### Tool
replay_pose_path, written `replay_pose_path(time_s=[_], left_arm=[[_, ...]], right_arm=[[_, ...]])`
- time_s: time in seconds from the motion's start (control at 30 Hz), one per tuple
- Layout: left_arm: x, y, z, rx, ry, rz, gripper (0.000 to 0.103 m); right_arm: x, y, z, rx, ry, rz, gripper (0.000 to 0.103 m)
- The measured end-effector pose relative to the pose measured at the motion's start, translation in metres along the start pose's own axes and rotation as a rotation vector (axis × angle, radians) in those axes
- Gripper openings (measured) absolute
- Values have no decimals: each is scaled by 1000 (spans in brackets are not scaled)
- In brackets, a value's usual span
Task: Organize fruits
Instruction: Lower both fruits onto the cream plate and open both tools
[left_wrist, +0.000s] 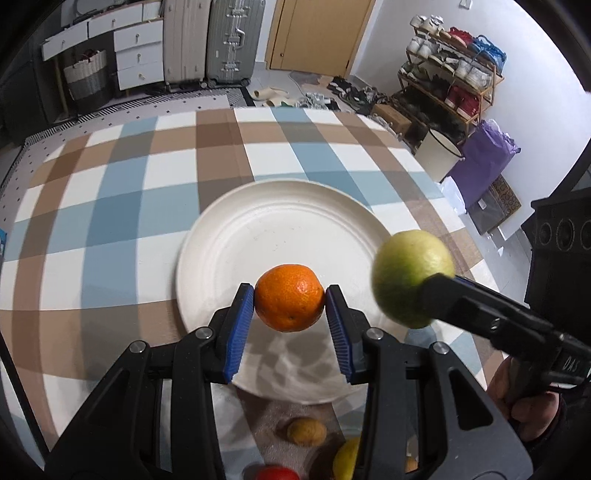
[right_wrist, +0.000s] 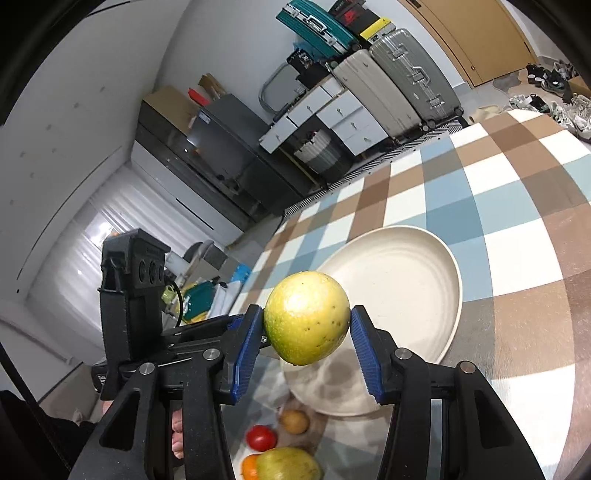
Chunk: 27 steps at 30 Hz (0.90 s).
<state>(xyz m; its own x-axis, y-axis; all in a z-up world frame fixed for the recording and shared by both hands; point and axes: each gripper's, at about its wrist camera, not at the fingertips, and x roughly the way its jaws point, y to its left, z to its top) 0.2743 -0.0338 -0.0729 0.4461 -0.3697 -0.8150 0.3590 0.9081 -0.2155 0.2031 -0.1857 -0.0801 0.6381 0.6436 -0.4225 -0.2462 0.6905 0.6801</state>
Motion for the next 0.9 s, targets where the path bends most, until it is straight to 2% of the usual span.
replay_pose_path(time_s=[0.27, 0.37, 0.43, 0.47, 0.5, 0.53, 0.57, 0.83, 0.9], left_arm=[[23, 4, -2, -12, 29, -16, 37], [17, 2, -2, -2, 2, -23, 37], [12, 0, -2, 14, -10, -7, 43], [9, -1, -2, 17, -17, 1, 47], [4, -1, -2, 20, -28, -6, 54], [0, -1, -2, 18, -35, -9, 58], [-4, 0, -2, 14, -42, -8, 62], [-39, -3, -15, 3, -87, 37, 66], [-49, -3, -21, -3, -102, 49, 70]], right_arm=[[16, -12, -5, -17, 39, -70, 49], [18, -10, -5, -48, 54, -110, 51], [15, -7, -5, -70, 36, -130, 54], [12, -7, -4, -75, 20, -129, 58], [8, -5, -3, -80, 7, -132, 69], [3, -2, -2, -89, -9, -147, 73], [-1, 1, -2, -100, -24, -154, 74], [-29, 25, -5, -145, -81, -136, 74], [-34, 32, -7, -164, -89, -150, 78]])
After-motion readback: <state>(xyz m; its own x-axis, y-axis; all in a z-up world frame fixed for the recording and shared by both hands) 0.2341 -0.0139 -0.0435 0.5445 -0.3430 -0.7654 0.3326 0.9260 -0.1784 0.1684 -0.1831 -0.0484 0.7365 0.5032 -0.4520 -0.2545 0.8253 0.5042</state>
